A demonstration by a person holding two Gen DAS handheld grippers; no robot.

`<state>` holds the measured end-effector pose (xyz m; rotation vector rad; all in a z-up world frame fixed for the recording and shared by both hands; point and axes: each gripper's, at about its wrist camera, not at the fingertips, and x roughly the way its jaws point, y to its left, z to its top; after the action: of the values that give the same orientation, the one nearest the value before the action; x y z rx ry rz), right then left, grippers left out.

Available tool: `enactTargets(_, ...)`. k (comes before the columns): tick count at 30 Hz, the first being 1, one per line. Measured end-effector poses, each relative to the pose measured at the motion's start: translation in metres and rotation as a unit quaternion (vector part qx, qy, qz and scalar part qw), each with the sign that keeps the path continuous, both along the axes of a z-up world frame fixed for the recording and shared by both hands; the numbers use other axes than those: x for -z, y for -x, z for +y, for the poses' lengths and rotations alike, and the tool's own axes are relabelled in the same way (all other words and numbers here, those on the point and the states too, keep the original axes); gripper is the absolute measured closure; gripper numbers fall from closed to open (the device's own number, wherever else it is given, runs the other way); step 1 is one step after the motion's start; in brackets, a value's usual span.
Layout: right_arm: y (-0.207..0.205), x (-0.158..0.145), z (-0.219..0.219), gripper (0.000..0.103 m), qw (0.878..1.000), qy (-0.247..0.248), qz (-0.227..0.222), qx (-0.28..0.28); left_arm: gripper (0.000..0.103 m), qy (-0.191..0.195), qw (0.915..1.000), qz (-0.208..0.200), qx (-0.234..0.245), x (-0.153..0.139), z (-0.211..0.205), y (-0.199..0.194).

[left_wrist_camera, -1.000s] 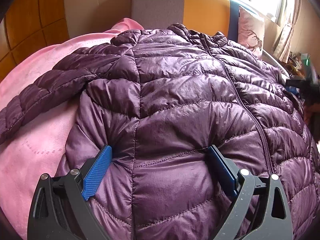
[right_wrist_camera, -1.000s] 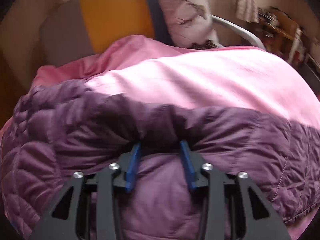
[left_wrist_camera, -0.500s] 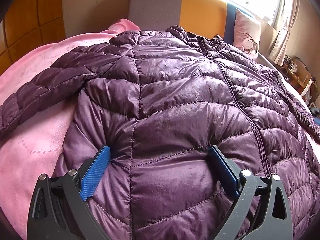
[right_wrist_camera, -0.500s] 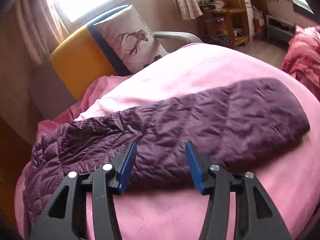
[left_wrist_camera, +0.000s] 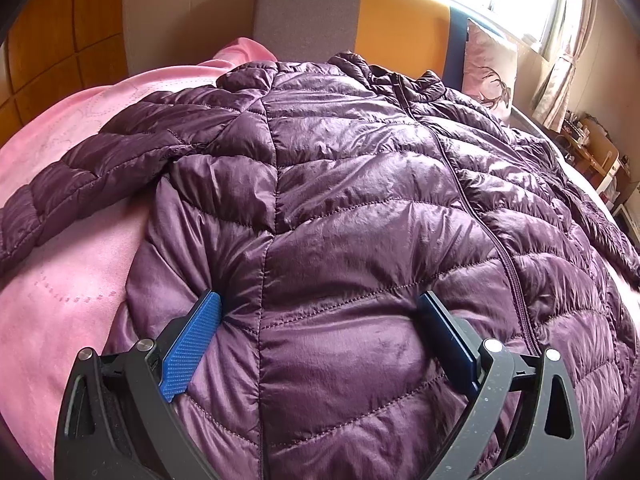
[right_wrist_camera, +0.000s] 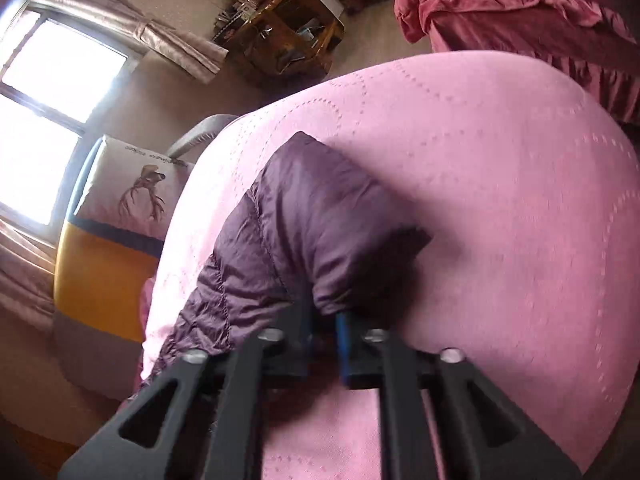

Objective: Fold large clothes

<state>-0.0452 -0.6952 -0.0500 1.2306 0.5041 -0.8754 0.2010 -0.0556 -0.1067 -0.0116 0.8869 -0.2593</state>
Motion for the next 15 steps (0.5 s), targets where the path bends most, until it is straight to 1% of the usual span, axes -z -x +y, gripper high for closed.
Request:
enactTargets(1, -0.003, -0.007, -0.004, 0.099, 1.0, 0.016, 0.014, -0.002, 0.006, 0.001, 1.0, 0.001, 0.004, 0.0, 0.0, 0.001)
enactTargets(3, -0.006, -0.027, -0.01, 0.1, 0.996, 0.066, 0.054, -0.002, 0.006, 0.002, 0.9999, 0.0, 0.013, 0.0, 0.001, 0.004)
enactTargets(4, -0.008, -0.033, -0.012, 0.1, 0.995, 0.078, 0.066, -0.007, 0.006, -0.001, 0.9998, -0.001, 0.02, 0.0, 0.0, 0.007)
enactTargets(6, -0.024, -0.05, -0.007, 0.1, 0.99, 0.11, 0.082, -0.038, 0.006, -0.009, 0.9997, -0.005, 0.024, -0.001, -0.002, 0.01)
enactTargets(7, -0.034, -0.061, 0.001, 0.1, 0.987, 0.129, 0.079, -0.052, 0.006, -0.011, 0.9996, -0.006, 0.025, -0.001, -0.003, 0.01)
enactTargets(10, -0.062, -0.097, 0.034, 0.1, 0.979, 0.174, 0.034, -0.099, 0.006, -0.005, 0.9997, 0.0, 0.024, -0.004, 0.0, 0.008)
enactTargets(13, -0.113, -0.134, 0.083, 0.1, 0.96, 0.22, 0.002, -0.175, 0.006, 0.012, 0.9996, 0.003, 0.027, -0.011, 0.006, 0.007)
enactTargets(15, -0.155, -0.155, 0.129, 0.1, 0.938, 0.247, -0.017, -0.241, 0.006, 0.029, 0.9993, -0.002, 0.024, -0.02, 0.011, 0.01)
